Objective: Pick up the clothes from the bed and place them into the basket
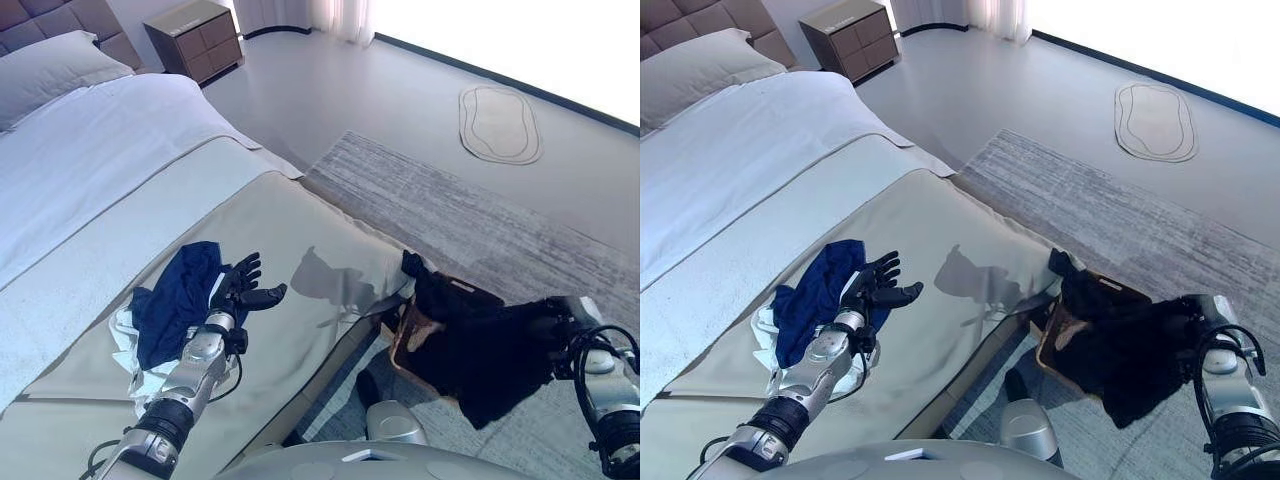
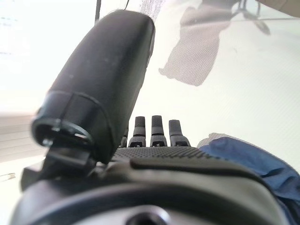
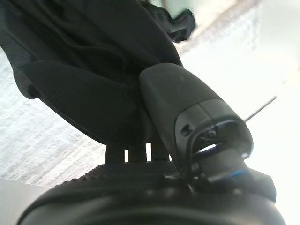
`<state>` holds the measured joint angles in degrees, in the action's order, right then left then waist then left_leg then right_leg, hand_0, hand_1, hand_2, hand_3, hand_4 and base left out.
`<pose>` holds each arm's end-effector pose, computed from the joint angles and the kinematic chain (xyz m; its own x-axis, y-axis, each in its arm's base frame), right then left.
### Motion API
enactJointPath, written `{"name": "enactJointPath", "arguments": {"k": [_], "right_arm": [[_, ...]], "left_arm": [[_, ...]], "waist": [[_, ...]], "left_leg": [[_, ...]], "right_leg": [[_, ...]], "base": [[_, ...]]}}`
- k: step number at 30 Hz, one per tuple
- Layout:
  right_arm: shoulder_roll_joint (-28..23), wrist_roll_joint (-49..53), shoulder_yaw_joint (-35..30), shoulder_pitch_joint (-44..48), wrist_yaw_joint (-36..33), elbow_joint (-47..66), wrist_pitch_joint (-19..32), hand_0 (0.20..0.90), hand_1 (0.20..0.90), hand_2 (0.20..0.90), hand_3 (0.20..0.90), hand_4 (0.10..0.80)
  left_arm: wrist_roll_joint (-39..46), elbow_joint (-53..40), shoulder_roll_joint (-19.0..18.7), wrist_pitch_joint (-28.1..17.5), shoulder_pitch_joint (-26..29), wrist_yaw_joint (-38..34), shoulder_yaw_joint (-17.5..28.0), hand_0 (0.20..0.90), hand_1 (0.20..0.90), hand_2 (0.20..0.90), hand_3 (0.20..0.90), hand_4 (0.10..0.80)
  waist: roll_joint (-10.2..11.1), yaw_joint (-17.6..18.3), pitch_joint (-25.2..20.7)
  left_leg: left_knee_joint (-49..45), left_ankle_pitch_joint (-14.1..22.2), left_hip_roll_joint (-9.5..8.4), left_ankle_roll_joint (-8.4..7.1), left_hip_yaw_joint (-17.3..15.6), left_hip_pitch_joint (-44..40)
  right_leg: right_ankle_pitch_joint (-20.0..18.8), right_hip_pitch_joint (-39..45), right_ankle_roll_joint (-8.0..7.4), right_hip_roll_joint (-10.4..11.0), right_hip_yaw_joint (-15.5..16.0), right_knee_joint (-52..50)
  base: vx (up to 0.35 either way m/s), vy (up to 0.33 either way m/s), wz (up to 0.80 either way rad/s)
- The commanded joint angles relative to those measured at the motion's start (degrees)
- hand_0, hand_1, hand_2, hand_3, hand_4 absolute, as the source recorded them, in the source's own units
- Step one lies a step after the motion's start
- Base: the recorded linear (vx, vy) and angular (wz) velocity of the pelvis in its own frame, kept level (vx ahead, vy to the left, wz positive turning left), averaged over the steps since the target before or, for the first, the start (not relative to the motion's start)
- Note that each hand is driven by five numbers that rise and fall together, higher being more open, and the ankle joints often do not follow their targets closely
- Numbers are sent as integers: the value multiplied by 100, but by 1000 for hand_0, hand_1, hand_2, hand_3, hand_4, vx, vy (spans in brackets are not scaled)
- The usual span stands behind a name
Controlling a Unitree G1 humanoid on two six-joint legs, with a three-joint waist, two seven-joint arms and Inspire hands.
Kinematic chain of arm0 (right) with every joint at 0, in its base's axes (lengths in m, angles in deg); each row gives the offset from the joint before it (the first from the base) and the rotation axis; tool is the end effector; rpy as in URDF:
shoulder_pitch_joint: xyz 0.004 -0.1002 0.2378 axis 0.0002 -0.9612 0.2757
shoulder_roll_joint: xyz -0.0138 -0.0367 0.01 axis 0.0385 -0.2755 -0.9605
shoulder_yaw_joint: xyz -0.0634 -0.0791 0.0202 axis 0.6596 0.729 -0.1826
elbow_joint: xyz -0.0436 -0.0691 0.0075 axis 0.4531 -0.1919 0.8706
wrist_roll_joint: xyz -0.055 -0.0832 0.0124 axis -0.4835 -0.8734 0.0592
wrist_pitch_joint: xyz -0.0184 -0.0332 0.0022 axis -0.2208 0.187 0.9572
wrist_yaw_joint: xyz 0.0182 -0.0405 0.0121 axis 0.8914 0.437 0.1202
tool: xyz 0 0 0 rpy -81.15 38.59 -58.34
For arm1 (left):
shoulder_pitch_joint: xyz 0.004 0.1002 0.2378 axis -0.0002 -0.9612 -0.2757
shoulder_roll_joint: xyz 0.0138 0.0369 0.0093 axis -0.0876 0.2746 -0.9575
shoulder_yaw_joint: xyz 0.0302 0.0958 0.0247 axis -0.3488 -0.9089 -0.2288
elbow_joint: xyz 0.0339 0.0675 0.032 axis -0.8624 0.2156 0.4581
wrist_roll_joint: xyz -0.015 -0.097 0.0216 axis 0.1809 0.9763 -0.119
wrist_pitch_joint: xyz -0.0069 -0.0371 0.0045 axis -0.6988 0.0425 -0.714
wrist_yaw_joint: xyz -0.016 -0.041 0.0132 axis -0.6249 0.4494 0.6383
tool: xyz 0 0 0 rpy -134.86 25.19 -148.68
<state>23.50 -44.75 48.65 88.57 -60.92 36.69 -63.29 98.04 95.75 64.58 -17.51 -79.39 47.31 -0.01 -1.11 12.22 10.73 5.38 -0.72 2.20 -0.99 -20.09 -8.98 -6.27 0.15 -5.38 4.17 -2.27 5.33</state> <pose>0.1563 -0.3537 0.0100 0.6683 -0.5811 -0.4646 0.1178 0.6992 -0.7052 0.1984 0.1941 -0.0234 0.9129 0.0366 -0.4066 -0.0145 0.9982 0.0574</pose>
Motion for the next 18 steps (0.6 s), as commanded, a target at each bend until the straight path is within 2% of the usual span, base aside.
{"name": "enactJointPath", "arguments": {"k": [1,8,18], "right_arm": [[-307,-64,-180,839,-571,-445,380,300,300,300,200,100],[-245,9,-75,1070,-725,-907,435,300,300,300,200,100],[-135,30,-60,1144,-1115,-883,539,300,300,300,200,100]], "left_arm": [[-223,-232,-143,-359,519,-72,20,900,900,900,900,800],[-166,-296,-170,-343,585,-73,-92,900,900,900,900,800],[-165,-329,-163,-382,550,-37,-134,900,900,900,900,800]], "waist": [[83,-191,-343],[-10,-284,-278],[-134,-315,-210]], "left_leg": [[-379,500,146,-75,378,103],[-431,523,124,-81,436,159],[-391,502,82,-84,484,185]], "right_leg": [[365,87,39,-212,382,-276],[378,78,48,-171,430,-278],[383,55,45,-144,469,-269]], "base": [[-41,-7,1],[-21,0,3],[-18,0,4]]}}
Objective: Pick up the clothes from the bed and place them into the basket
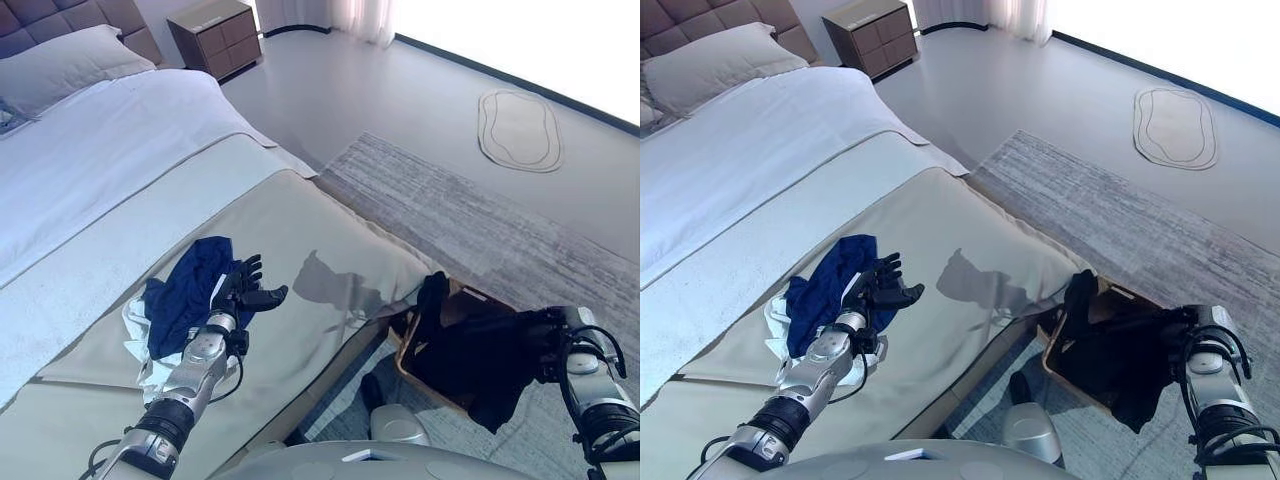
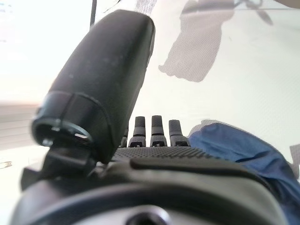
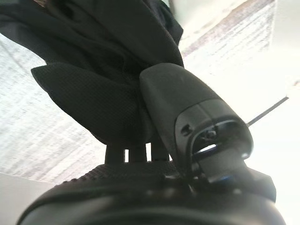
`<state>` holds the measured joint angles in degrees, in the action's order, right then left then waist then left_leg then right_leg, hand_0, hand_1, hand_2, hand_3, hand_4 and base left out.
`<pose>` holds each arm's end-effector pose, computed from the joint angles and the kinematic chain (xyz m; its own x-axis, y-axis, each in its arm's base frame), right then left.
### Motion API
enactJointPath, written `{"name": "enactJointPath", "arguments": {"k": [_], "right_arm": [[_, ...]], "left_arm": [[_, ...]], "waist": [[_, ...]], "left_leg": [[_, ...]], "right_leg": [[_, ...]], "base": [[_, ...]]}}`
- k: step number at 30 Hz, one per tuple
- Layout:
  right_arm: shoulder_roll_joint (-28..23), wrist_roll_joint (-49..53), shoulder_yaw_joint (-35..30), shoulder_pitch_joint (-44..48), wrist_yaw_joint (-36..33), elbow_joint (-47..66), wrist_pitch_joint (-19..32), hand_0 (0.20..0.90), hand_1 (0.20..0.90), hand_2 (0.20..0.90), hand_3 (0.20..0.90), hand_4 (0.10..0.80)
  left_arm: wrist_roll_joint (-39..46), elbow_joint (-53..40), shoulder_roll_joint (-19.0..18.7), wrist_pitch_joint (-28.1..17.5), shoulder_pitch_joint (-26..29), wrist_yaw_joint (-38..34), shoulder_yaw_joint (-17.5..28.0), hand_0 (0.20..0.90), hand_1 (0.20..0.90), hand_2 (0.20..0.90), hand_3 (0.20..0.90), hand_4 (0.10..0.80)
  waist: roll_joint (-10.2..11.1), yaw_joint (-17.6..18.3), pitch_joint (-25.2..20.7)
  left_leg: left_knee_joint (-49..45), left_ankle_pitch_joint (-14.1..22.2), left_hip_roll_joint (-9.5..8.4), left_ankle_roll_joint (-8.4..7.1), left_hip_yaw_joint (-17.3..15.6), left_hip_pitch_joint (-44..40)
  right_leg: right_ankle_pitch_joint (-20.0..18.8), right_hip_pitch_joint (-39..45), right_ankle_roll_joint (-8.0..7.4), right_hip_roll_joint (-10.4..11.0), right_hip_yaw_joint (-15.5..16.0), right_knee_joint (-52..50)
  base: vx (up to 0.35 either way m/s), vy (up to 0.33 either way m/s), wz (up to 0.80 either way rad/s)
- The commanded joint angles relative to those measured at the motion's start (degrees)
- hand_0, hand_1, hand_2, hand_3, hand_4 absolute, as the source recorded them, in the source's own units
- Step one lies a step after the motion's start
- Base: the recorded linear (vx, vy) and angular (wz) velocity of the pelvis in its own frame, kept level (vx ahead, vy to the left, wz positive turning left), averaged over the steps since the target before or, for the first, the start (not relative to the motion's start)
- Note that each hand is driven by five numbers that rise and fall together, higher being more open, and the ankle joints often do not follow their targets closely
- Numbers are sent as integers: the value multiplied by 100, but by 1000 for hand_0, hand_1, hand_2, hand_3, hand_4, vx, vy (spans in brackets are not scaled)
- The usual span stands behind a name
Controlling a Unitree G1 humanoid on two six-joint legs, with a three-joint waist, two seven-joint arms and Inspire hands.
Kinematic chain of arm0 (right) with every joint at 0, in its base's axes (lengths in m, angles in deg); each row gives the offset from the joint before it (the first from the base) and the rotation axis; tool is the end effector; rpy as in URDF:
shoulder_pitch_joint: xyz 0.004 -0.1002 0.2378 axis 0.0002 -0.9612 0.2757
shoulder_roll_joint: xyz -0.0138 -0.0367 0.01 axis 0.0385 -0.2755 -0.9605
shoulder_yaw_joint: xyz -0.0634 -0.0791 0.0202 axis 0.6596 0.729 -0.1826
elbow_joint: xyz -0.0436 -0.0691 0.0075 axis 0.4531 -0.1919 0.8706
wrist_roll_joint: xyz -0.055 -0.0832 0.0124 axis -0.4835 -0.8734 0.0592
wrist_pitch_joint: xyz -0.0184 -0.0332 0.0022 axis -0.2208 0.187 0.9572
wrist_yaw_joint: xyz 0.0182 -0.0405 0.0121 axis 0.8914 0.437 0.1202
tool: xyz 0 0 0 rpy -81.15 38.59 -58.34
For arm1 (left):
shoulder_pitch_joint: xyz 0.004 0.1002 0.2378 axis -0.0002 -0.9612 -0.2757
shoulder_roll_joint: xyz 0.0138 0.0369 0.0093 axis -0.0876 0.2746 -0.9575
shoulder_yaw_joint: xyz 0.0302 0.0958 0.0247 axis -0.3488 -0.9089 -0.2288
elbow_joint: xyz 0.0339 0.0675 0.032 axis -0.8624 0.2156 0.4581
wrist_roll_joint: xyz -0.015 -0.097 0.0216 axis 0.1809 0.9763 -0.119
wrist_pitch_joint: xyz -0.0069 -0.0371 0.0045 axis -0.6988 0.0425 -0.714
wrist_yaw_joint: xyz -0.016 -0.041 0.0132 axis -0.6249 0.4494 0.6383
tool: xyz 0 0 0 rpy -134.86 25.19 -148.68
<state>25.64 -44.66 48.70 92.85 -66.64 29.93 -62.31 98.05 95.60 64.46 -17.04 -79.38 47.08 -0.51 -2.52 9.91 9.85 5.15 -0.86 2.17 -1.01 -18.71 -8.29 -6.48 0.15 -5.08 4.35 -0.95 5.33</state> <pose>0.1638 -0.3507 0.0012 0.6230 -0.6577 -0.4234 0.2073 0.6608 -0.7214 0.1981 0.1931 -0.0237 0.9095 0.0338 -0.4143 -0.0088 0.9980 0.0621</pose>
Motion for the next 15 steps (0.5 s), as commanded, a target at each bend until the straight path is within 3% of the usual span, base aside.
{"name": "enactJointPath", "arguments": {"k": [1,8,9,10,11,15], "right_arm": [[-346,54,-75,721,-568,-209,507,300,300,300,200,100],[-231,-106,12,629,-526,153,768,300,300,300,200,100],[-220,-159,29,614,-517,160,760,632,632,632,587,487],[-220,-209,41,610,-488,158,723,796,796,796,779,679],[-219,-271,70,608,-420,133,650,900,900,900,900,800],[-160,-246,195,567,-220,-58,594,900,900,900,900,800]], "left_arm": [[-168,-314,-148,-439,540,-7,-90,900,900,900,900,800],[-195,-319,-118,-494,479,53,-44,900,900,900,900,800],[-201,-323,-119,-487,476,55,-37,900,900,900,900,800],[-204,-319,-115,-486,478,54,-36,900,900,900,900,800],[-205,-329,-116,-484,478,44,-35,900,900,900,900,800],[-230,-360,-118,-472,449,6,-26,900,900,900,900,800]], "waist": [[-10,-87,-121],[-75,-93,-95],[-72,-96,-94],[-71,-97,-94],[-68,-102,-88],[-33,-141,-88]], "left_leg": [[-368,515,82,-84,350,118],[-315,487,44,-89,417,123],[-308,485,38,-87,433,123],[-304,483,32,-85,445,124],[-293,479,25,-82,464,126],[-271,456,22,-79,505,127]], "right_leg": [[405,59,15,-159,340,-261],[414,70,13,-155,343,-237],[411,71,10,-156,341,-236],[412,71,9,-157,340,-238],[415,69,10,-160,336,-239],[403,89,16,-170,348,-219]], "base": [[0,0,0],[0,0,0],[0,0,0],[0,0,0],[0,0,0],[0,-9,0]]}}
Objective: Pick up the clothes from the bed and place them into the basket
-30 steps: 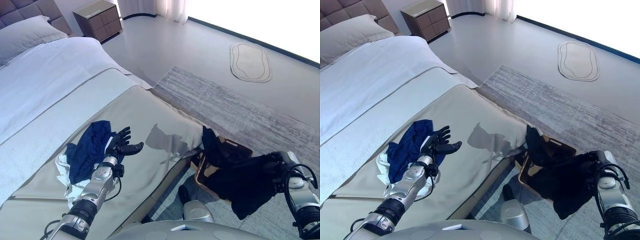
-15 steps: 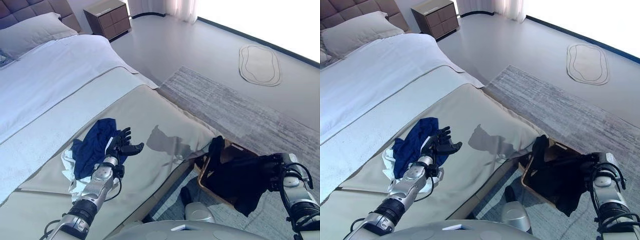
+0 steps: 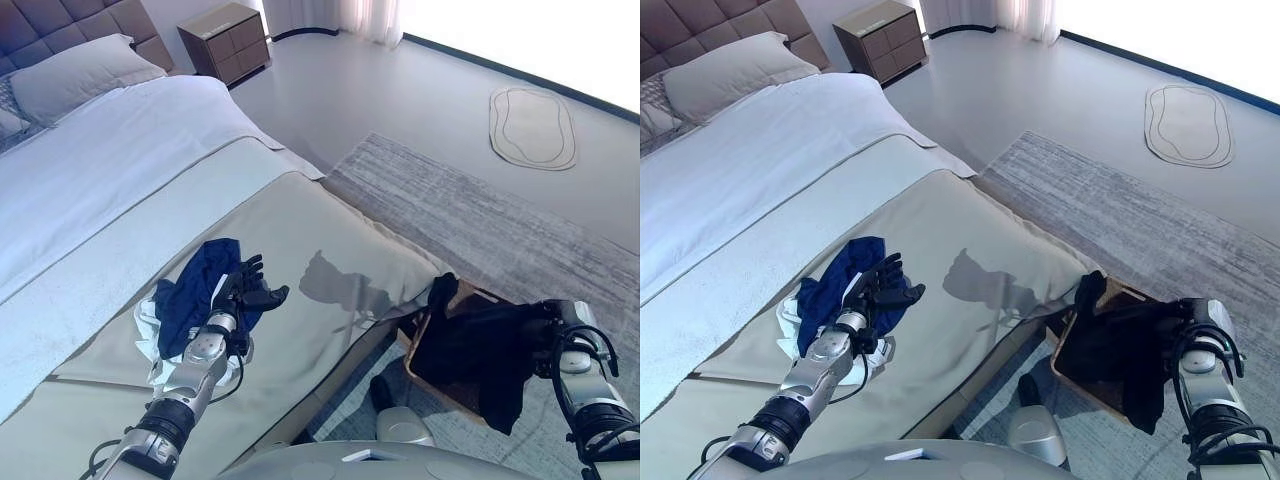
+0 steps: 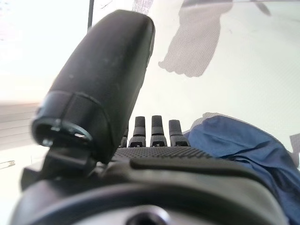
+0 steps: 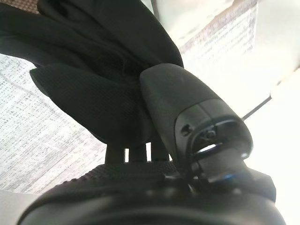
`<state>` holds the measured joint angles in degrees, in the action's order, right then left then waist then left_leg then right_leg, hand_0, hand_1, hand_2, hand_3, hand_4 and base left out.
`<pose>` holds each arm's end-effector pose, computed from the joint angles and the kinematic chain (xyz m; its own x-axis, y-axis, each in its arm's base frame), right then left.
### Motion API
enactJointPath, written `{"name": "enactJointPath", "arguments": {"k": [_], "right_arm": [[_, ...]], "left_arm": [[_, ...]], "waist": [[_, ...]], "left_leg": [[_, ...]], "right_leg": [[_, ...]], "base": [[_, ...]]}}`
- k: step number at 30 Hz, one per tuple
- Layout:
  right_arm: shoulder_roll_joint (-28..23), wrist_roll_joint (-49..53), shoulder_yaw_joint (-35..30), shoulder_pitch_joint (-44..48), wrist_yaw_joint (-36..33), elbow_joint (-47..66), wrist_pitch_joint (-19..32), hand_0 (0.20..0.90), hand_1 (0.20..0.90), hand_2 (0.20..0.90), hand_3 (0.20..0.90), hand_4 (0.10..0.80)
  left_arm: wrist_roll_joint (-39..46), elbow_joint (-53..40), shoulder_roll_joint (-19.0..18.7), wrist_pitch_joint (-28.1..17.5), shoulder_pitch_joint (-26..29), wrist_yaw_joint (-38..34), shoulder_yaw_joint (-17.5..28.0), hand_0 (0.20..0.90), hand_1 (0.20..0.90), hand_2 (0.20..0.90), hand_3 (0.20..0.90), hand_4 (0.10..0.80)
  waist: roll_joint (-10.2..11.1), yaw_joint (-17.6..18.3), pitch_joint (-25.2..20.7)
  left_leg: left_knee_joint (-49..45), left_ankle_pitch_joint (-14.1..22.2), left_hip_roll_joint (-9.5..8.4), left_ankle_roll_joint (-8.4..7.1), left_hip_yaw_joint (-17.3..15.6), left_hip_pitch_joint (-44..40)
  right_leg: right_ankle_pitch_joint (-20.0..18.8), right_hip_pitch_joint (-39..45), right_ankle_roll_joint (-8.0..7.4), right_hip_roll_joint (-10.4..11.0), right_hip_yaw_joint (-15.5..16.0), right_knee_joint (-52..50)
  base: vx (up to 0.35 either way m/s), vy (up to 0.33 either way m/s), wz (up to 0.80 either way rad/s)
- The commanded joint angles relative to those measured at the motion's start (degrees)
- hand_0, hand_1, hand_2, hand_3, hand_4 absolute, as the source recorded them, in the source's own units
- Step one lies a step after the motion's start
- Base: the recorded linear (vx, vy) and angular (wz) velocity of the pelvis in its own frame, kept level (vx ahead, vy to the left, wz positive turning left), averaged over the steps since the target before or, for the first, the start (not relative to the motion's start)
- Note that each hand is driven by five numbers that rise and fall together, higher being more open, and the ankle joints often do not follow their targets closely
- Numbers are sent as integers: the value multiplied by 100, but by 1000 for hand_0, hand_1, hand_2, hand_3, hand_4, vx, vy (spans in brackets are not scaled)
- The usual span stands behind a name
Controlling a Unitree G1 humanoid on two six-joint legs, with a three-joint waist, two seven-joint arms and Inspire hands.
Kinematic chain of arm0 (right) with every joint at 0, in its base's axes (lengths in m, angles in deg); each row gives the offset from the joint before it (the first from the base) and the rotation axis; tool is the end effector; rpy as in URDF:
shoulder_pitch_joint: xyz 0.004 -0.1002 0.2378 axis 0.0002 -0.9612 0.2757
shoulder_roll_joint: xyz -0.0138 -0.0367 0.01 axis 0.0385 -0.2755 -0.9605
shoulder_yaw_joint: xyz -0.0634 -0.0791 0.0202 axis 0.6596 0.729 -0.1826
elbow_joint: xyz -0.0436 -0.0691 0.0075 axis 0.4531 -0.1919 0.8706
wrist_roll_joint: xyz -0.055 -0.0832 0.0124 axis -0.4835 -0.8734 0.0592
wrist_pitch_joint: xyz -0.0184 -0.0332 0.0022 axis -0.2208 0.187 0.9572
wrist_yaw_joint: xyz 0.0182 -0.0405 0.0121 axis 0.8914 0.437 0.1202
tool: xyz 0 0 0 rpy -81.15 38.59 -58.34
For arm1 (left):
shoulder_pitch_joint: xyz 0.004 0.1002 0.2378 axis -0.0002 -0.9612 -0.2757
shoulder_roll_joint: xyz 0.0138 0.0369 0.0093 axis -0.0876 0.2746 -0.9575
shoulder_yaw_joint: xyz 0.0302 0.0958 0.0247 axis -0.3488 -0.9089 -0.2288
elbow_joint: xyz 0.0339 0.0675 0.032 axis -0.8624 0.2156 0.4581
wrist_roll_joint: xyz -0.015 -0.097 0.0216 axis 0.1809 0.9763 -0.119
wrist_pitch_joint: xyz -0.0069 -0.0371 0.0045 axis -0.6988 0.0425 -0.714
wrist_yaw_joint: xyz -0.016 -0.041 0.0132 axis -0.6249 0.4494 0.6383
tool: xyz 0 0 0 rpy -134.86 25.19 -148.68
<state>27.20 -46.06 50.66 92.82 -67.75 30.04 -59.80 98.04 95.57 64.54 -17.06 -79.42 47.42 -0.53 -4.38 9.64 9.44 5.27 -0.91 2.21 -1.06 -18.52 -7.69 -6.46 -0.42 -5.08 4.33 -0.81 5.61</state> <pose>0.1659 -0.3395 -0.0059 0.6650 -0.6245 -0.4096 0.1766 0.6643 -0.7263 0.1979 0.1927 -0.0239 0.9096 0.0268 -0.4147 -0.0029 0.9983 0.0583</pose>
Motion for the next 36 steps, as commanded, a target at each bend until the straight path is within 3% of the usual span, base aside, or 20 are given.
{"name": "enactJointPath", "arguments": {"k": [1,16,27,36], "right_arm": [[-287,-81,5,557,-80,-90,348,900,900,900,900,800],[-118,157,58,475,91,110,474,900,900,900,900,800],[-174,579,-26,538,111,1426,755,900,900,900,900,800],[-112,16,118,1232,-671,2480,1022,900,900,900,900,800]], "left_arm": [[-245,-356,-125,-476,436,-23,-13,900,900,900,900,800],[-317,-418,-158,-449,360,26,148,900,900,900,900,800],[-312,-389,-66,-452,272,-90,298,900,900,900,900,800],[-267,-271,97,-553,92,-491,459,900,900,900,900,800]], "waist": [[166,-127,-47],[249,-252,-5],[338,-352,-13],[378,-662,-36]], "left_leg": [[-280,459,17,-71,499,66],[-256,424,33,-81,576,74],[-184,382,61,-98,692,26],[-215,321,82,-167,1049,97]], "right_leg": [[402,153,19,-167,342,-247],[415,215,35,-132,477,-231],[482,327,57,-110,616,-240],[632,477,174,-134,871,-237]], "base": [[0,-33,2],[1,-10,5],[15,1,6],[11,-59,18]]}}
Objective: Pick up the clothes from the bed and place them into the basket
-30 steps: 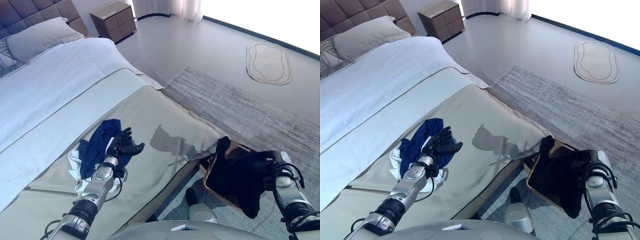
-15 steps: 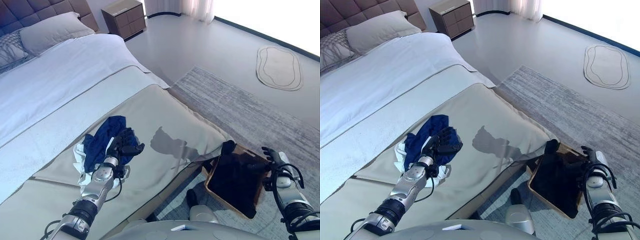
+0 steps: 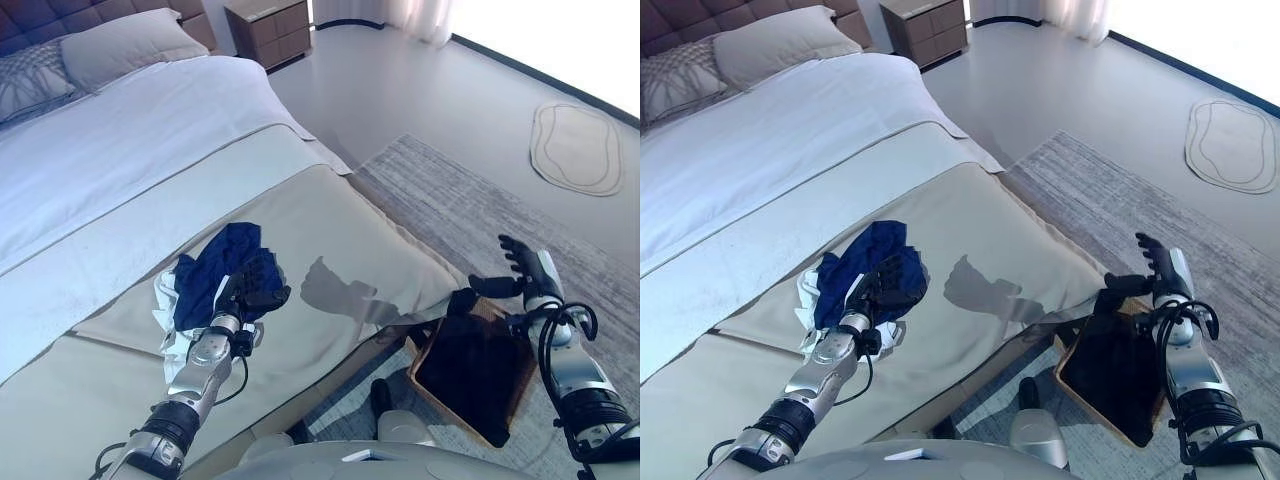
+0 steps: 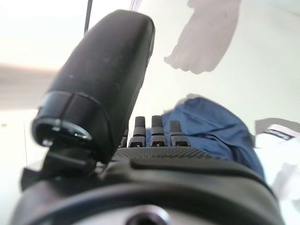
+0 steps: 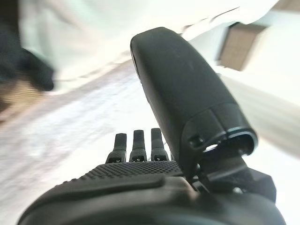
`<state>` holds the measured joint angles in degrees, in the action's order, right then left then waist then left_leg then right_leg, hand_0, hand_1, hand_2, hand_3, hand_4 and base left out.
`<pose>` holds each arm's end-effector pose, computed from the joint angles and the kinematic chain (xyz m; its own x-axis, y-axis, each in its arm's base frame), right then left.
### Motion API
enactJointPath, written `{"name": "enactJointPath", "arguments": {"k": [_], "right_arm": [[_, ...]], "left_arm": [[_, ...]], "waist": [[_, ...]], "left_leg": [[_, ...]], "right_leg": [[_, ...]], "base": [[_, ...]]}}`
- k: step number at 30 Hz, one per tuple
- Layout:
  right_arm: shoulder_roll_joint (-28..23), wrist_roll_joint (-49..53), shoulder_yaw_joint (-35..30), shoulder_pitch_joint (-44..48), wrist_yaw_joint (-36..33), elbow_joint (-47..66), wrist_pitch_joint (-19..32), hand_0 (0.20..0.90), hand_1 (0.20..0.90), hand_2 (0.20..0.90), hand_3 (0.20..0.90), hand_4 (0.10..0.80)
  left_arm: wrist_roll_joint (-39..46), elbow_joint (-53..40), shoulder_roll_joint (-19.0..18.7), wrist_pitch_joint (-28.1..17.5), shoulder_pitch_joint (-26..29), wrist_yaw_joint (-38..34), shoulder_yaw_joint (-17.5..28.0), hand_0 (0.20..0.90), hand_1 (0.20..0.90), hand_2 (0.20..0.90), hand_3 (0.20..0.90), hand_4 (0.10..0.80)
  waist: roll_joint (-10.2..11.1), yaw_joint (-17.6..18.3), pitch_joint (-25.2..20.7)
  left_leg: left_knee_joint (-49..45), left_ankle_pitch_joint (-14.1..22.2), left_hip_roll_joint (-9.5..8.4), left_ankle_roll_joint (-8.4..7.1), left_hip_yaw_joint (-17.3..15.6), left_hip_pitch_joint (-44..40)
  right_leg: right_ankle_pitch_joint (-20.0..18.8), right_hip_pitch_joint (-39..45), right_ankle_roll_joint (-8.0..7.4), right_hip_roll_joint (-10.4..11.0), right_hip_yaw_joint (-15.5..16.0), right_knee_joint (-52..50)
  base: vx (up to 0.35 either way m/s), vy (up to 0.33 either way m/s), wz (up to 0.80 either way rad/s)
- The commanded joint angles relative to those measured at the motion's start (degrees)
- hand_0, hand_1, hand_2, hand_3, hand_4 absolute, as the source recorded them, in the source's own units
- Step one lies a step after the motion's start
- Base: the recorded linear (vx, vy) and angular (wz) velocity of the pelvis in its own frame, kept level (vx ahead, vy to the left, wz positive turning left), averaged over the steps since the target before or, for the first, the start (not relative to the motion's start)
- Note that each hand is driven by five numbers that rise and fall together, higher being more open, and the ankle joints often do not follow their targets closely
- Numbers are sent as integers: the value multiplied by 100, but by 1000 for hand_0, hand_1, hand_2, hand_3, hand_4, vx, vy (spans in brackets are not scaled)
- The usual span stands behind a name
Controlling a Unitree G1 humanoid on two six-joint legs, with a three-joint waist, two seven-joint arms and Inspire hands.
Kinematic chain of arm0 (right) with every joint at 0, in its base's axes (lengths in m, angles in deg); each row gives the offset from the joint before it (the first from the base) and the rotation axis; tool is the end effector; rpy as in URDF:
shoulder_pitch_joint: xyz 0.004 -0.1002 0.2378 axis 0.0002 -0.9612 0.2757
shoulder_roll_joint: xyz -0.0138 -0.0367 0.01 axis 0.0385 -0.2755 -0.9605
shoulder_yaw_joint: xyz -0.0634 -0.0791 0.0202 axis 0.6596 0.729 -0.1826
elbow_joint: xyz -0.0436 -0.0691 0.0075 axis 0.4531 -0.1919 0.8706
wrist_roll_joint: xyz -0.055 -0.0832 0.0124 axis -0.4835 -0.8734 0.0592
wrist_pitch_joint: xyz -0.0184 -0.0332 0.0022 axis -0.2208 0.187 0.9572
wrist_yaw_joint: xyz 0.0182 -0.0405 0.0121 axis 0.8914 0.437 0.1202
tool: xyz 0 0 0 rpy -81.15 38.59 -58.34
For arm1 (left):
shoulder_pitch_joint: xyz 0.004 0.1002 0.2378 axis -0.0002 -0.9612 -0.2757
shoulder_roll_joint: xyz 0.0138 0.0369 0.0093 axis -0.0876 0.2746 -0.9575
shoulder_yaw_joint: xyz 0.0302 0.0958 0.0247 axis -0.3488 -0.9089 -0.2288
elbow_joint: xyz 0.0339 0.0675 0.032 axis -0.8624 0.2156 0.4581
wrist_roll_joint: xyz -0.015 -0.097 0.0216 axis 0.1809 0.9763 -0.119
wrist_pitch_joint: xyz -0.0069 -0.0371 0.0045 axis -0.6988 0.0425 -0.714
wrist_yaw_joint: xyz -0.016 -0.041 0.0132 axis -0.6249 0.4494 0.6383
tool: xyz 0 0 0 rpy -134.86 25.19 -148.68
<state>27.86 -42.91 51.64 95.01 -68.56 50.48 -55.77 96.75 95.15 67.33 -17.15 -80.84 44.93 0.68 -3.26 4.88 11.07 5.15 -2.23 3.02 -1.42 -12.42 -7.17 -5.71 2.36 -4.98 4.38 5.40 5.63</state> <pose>0.2141 -0.2985 0.0432 0.9030 -0.4127 -0.1194 0.2617 0.7488 -0.6090 0.1925 0.1832 -0.0285 0.9049 0.0654 -0.4205 -0.0517 0.9977 0.0438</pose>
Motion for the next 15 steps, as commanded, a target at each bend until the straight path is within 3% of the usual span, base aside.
{"name": "enactJointPath", "arguments": {"k": [1,6,7,10,11,13,15], "right_arm": [[-185,-343,27,1131,-653,500,636,900,900,900,900,800],[-196,-486,177,1708,-1037,812,561,900,900,900,900,800],[-200,-692,234,1882,-1196,870,578,900,900,900,900,800],[-314,-927,242,2040,-1488,964,434,900,900,900,900,800],[-363,-985,288,2157,-1542,907,408,900,900,900,900,800],[-515,-968,514,2632,-1345,672,451,900,900,900,900,800],[-610,-686,715,3021,-1183,520,538,900,900,900,900,800]], "left_arm": [[-134,-202,-168,-553,209,-270,368,900,900,900,900,800],[-165,-146,-173,-683,-78,-206,535,900,900,900,900,800],[-132,-151,-177,-723,-136,-182,586,900,900,900,900,800],[-154,-96,-149,-728,29,67,556,900,900,900,900,800],[-138,-42,-142,-740,129,120,512,900,900,900,900,800],[-59,24,-106,-771,315,43,416,900,900,900,900,800],[-51,6,-103,-701,450,-64,415,900,900,900,900,800]], "waist": [[261,-238,-196],[236,-539,-150],[219,-624,-138],[242,-620,-127],[281,-626,-126],[337,-692,-116],[269,-705,-153]], "left_leg": [[-220,440,7,-149,484,78],[-139,244,6,-265,727,207],[-95,139,29,-313,680,276],[-373,-32,255,-449,-123,578],[-619,-4,340,-460,-234,679],[-1075,186,391,-441,-112,746],[-754,268,394,-377,-172,498]], "right_leg": [[581,207,190,-145,289,-243],[598,333,274,-153,555,-135],[613,358,291,-170,643,-113],[615,388,294,-30,1126,-106],[608,367,309,58,1283,-129],[662,284,340,245,1443,-326],[754,130,314,366,1596,-674]], "base": [[7,-98,37],[20,-94,34],[-6,-45,46],[-63,18,59],[-108,73,107],[-74,166,111],[-15,247,92]]}}
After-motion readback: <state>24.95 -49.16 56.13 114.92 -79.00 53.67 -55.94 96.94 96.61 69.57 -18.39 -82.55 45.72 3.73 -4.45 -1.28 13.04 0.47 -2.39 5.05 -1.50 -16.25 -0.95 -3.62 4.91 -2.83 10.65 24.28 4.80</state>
